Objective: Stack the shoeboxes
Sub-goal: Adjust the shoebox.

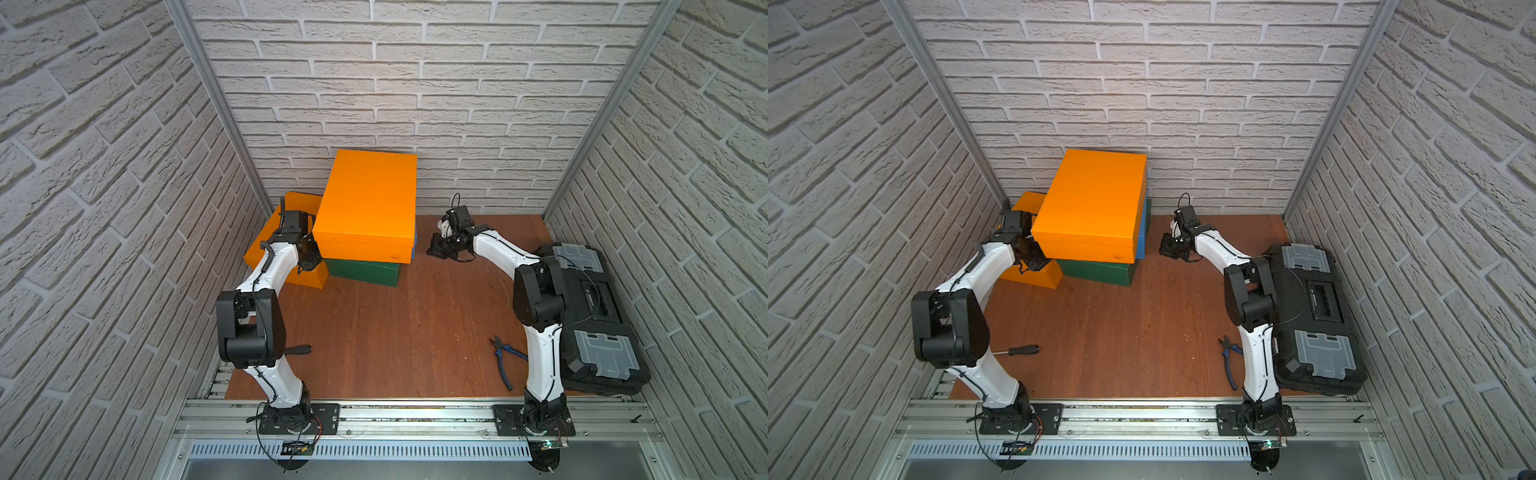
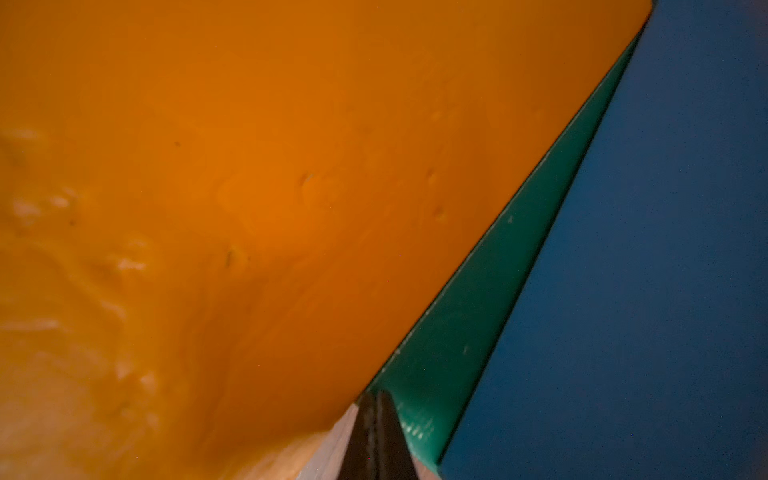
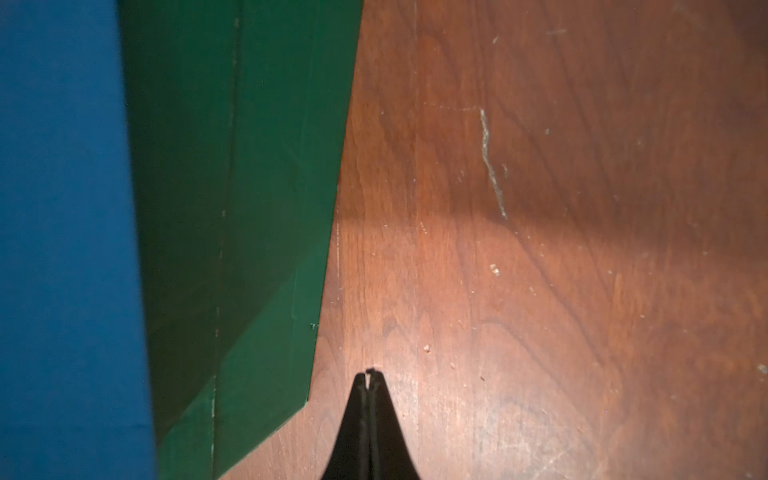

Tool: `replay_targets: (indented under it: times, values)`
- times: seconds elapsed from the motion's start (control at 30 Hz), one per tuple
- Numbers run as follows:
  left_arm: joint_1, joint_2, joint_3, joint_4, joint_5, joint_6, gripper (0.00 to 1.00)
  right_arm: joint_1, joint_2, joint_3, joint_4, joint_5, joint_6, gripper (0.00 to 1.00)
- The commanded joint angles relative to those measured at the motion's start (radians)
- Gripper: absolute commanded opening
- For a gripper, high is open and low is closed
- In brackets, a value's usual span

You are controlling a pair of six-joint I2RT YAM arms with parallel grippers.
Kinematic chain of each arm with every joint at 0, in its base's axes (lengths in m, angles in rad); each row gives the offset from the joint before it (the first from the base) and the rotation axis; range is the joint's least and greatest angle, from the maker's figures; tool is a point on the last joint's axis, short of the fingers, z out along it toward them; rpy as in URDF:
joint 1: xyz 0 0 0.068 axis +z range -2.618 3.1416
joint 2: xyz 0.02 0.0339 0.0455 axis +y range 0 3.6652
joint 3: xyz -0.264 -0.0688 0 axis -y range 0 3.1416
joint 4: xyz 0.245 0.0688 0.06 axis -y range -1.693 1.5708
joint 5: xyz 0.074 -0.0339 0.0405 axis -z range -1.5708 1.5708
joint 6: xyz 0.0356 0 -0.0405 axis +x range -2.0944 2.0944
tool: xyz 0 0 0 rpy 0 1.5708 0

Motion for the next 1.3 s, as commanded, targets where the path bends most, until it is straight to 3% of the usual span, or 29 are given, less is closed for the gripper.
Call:
replay_targets:
  times: [0.0,0.17,0.67,0.9,1.07,1.27]
  values:
    - [-0.006,-0.031,-0.018,-0.087,-0.073,0.029,0.0,0.004,-0.075,-0.017,0.037,0.002,-0.008,0.04]
    - [-0.005,-0.063,-0.025,-0.133,-0.13,0.044,0.0,-0.004,-0.077,-0.024,0.052,-0.005,-0.003,0.04]
    - [-0.048,0.029,0.047,-0.05,-0.093,0.006,0.0,-0.005,-0.072,-0.042,0.074,-0.031,0.005,0.04]
    - [-0.046,0.007,0.052,-0.056,-0.084,0.01,0.0,-0.005,-0.058,-0.039,0.079,-0.036,0.008,0.04]
    - [-0.029,-0.039,0.025,-0.049,-0.064,-0.004,0.23,-0.007,-0.048,-0.033,0.08,-0.038,0.009,0.04]
    - [0.025,-0.083,-0.037,0.011,0.029,-0.018,0.25,-0.011,-0.046,-0.031,0.075,-0.035,0.007,0.04]
